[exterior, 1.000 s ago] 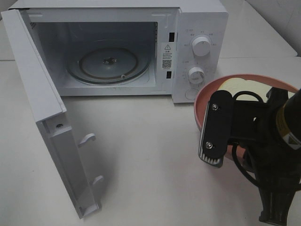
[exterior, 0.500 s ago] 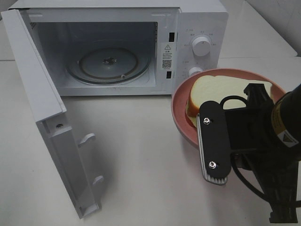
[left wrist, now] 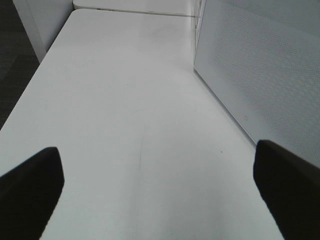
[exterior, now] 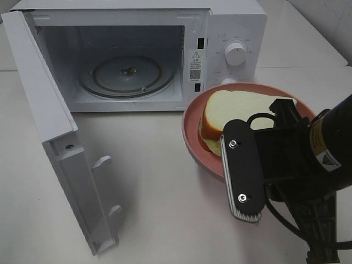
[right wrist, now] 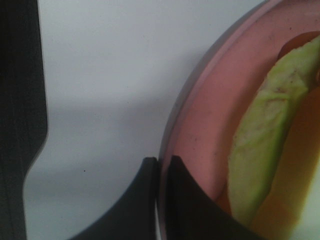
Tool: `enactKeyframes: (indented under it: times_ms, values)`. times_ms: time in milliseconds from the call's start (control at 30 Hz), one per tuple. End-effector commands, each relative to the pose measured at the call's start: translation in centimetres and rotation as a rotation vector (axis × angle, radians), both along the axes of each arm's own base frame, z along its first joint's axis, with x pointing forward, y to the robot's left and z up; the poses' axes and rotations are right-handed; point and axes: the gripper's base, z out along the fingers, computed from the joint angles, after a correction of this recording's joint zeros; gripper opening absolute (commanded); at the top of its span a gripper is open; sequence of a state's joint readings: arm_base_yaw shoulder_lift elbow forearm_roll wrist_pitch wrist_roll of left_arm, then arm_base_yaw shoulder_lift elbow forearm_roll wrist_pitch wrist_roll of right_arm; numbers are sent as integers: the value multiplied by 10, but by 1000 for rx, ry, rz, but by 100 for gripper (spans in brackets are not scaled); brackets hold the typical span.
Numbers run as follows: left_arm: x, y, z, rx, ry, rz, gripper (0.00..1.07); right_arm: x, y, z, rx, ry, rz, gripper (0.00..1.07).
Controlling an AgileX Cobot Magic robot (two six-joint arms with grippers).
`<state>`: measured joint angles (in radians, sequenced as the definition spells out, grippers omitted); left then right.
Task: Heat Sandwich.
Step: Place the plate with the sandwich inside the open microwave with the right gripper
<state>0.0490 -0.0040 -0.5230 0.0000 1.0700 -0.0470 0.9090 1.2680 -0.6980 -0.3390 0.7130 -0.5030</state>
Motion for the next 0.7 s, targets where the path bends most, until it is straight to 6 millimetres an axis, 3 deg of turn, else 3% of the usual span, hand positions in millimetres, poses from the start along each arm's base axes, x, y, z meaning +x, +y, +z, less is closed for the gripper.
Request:
enactKeyframes:
  times_ms: [33, 500, 700]
  values:
    - [-3, 0, 0, 1, -28, -1, 98, 0, 2, 2, -1, -28, 108, 0]
    - [-3, 0, 0, 1, -28, -1, 98, -6, 6, 1, -86, -11, 480, 0]
    - [-3, 0, 0, 1, -28, -1, 98, -10, 10, 0, -53, 13, 551, 0]
